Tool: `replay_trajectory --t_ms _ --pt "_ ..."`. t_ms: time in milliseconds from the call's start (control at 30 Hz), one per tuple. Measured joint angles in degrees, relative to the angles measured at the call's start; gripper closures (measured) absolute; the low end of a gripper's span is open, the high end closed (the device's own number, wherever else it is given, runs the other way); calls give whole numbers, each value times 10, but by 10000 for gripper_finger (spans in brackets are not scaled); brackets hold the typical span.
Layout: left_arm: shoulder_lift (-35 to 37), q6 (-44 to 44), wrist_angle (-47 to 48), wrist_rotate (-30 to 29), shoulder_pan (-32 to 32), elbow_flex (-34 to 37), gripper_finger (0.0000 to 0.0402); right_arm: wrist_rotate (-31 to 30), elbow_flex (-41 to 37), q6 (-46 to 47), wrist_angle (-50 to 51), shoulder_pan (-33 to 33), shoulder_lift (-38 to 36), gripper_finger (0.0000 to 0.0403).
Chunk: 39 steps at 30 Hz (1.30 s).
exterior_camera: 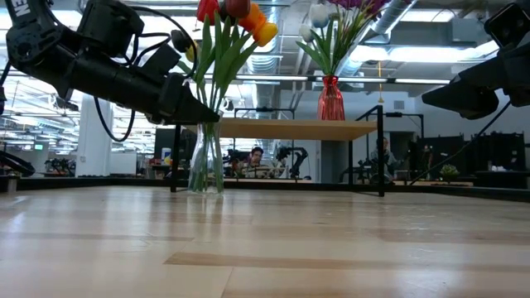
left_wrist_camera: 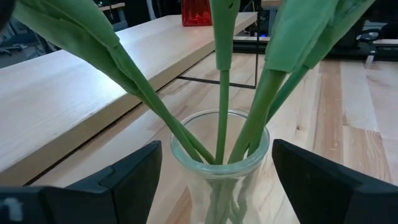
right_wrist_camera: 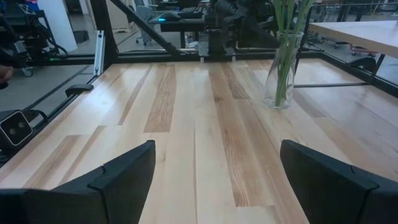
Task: Pick and place flowers into a vace then onto a shelf
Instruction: Put the transparent vase with flowers on the shelf
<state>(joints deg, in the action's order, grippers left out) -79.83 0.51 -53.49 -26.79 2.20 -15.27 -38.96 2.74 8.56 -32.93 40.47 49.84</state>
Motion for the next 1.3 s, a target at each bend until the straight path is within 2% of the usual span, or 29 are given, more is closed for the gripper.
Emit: replay_trajectory --t_ms 1300 --pt "0 0 -6 38 31 0 107 1 0 0 0 0 0 68"
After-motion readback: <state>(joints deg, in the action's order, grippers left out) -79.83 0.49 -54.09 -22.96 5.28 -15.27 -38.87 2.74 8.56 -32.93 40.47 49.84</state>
